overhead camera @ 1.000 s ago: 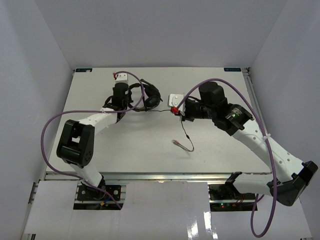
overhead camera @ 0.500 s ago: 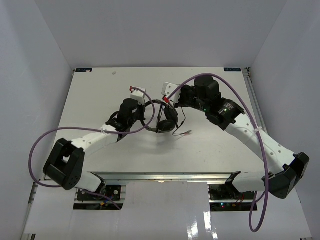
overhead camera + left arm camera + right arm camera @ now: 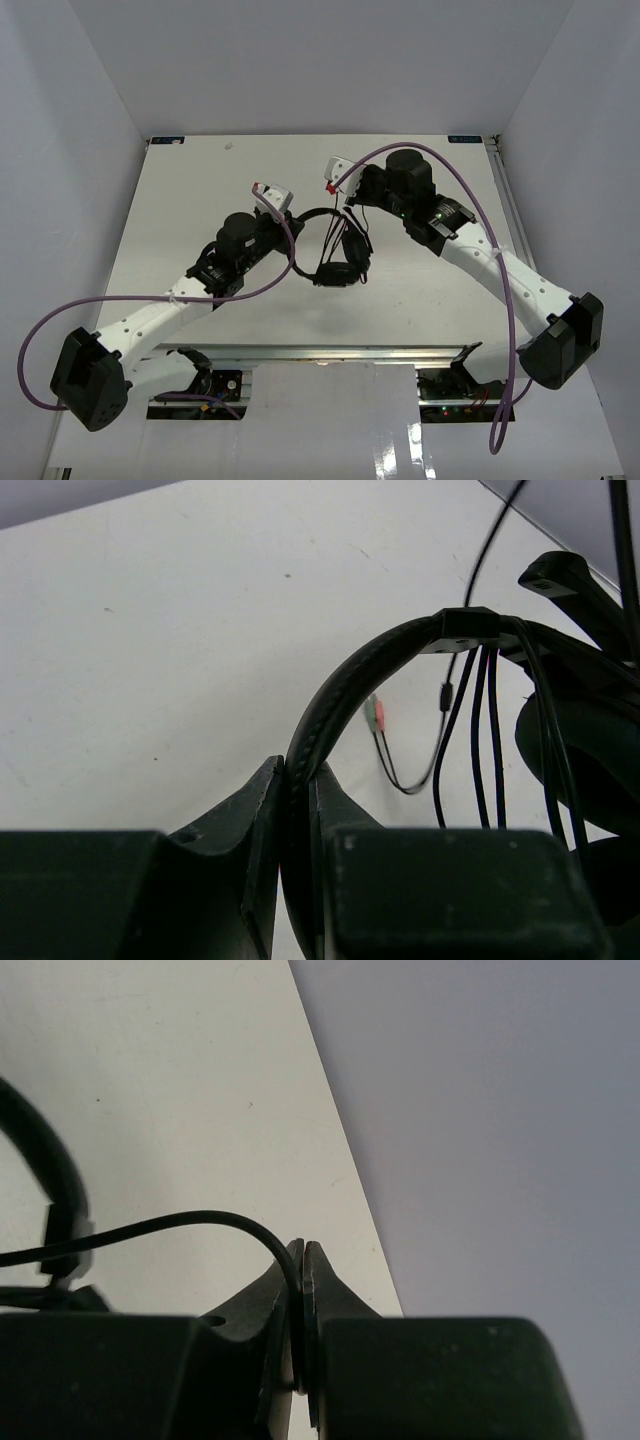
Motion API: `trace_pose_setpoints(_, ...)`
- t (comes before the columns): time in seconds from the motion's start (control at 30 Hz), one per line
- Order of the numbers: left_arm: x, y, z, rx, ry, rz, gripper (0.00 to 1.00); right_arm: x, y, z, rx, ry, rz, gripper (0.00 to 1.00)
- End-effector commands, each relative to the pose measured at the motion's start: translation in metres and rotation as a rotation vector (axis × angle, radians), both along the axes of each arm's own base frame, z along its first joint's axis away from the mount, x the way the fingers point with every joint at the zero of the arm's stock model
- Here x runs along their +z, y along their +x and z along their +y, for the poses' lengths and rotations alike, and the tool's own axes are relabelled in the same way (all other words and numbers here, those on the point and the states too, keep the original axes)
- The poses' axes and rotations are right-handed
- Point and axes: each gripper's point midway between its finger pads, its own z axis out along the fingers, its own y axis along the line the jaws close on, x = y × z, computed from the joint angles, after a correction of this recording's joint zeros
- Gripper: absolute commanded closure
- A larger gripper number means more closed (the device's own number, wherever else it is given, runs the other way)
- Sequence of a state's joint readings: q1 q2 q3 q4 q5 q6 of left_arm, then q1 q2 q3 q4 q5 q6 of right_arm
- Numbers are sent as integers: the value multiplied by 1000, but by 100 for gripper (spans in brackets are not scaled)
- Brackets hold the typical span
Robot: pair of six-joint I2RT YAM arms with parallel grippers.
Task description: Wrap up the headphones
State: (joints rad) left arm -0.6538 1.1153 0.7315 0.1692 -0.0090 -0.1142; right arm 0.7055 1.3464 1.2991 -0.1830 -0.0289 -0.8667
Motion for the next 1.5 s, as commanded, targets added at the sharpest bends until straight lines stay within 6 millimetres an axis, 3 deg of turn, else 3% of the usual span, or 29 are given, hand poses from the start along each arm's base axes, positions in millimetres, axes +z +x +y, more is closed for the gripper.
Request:
trace_pose_setpoints(0.0, 17, -26, -12, -121, -52, -25, 100, 29, 22, -2, -49, 94, -57, 92)
trace_pose_setpoints(0.13, 25, -35, -11, -146, -73, -37, 100, 27, 40, -11, -83, 131, -17, 92)
trace_pose_setpoints(0.23, 37, -41, -9, -151, -98, -55, 100, 14, 53, -27, -111, 148, 34, 92)
trace_pose_setpoints(0.43, 63, -46, -6, -154, -139, -98, 100, -11, 59, -42, -115, 204, 146, 92)
trace_pose_setpoints(0.53, 78, -48, -8, -166, -163, -115, 100, -23, 57, -39, -87, 239, 221, 92)
trace_pose_setpoints(0.7, 117, -51, -12, -195, -225, -159, 100, -52, 37, -17, 42, 291, 397, 92)
trace_pose_setpoints(0.8, 158, -53, -10, -191, -277, -219, 100, -70, 13, 2, 167, 343, 543, 92)
trace_pose_setpoints(0.9, 194, -54, -10, -195, -322, -267, 100, -75, -11, 16, 297, 420, 688, 91)
trace_pose_setpoints(1.03, 242, -54, -20, -237, -385, -309, 100, -60, -38, 36, 532, 575, 873, 91)
trace_pose_setpoints(1.07, 251, -55, -23, -250, -398, -315, 100, -61, -42, 39, 536, 621, 966, 90)
trace_pose_setpoints(1.2, 296, -55, -30, -262, -448, -370, 100, -41, -51, 55, 674, 713, 1054, 90)
trace_pose_setpoints(1.37, 333, -52, -26, -227, -490, -422, 100, -49, -67, 77, 747, 699, 1078, 88)
trace_pose_setpoints(1.47, 354, -45, -11, -141, -496, -476, 100, -62, -81, 82, 759, 686, 1096, 85)
